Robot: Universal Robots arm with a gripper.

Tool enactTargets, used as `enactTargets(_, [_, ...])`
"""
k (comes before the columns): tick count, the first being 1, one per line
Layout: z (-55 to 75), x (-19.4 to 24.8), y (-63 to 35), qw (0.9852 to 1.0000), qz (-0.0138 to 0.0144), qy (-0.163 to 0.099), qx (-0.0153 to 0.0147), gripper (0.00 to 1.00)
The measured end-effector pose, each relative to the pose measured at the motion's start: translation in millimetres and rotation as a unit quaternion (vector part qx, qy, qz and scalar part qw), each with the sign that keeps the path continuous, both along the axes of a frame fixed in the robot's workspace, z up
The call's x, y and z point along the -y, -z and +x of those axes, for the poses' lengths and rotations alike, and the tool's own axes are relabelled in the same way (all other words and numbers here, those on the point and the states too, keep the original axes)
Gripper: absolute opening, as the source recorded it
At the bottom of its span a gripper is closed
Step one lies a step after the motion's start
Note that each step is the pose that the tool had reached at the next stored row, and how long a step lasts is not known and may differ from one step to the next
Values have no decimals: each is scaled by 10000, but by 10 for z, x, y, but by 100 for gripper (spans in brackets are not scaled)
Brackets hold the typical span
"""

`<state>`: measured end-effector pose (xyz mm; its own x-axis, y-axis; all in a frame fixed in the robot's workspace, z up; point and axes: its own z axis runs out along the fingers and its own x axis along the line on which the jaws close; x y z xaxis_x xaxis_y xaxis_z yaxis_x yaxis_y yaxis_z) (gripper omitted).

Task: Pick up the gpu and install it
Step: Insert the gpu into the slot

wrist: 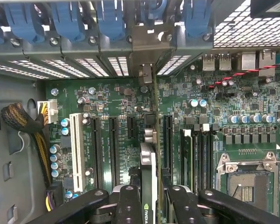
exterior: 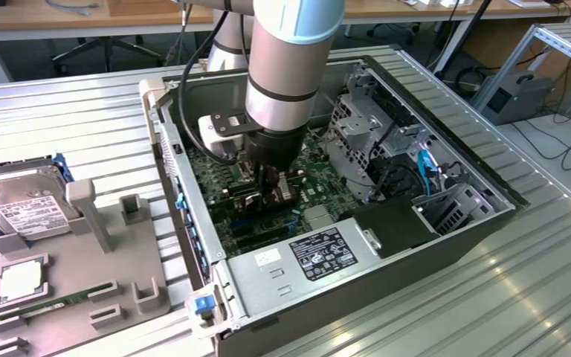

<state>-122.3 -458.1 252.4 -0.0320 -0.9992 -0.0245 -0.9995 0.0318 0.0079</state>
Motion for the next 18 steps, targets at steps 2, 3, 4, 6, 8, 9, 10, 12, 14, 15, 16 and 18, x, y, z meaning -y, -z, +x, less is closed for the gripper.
enactTargets(2, [0, 0, 0, 10000, 0, 0, 0, 27])
enactTargets(3, [0, 0, 0, 10000, 1, 0, 0, 27])
enactTargets(4, [0, 0, 1, 10000, 1, 0, 0, 27])
enactTargets(6, [0, 0, 1, 10000, 0, 0, 0, 27])
enactTargets(8, [0, 0, 2, 10000, 1, 0, 0, 27])
enactTargets(9, [0, 0, 2, 10000, 1, 0, 0, 27])
enactTargets(10, [0, 0, 2, 10000, 1, 0, 0, 27])
enactTargets(12, [0, 0, 3, 10000, 0, 0, 0, 27])
enactTargets(14, [0, 0, 4, 10000, 1, 0, 0, 27])
enactTargets(15, [0, 0, 5, 10000, 1, 0, 0, 27])
enactTargets(16, [0, 0, 10, 10000, 0, 0, 0, 27])
enactTargets(18, [0, 0, 13, 10000, 0, 0, 0, 27])
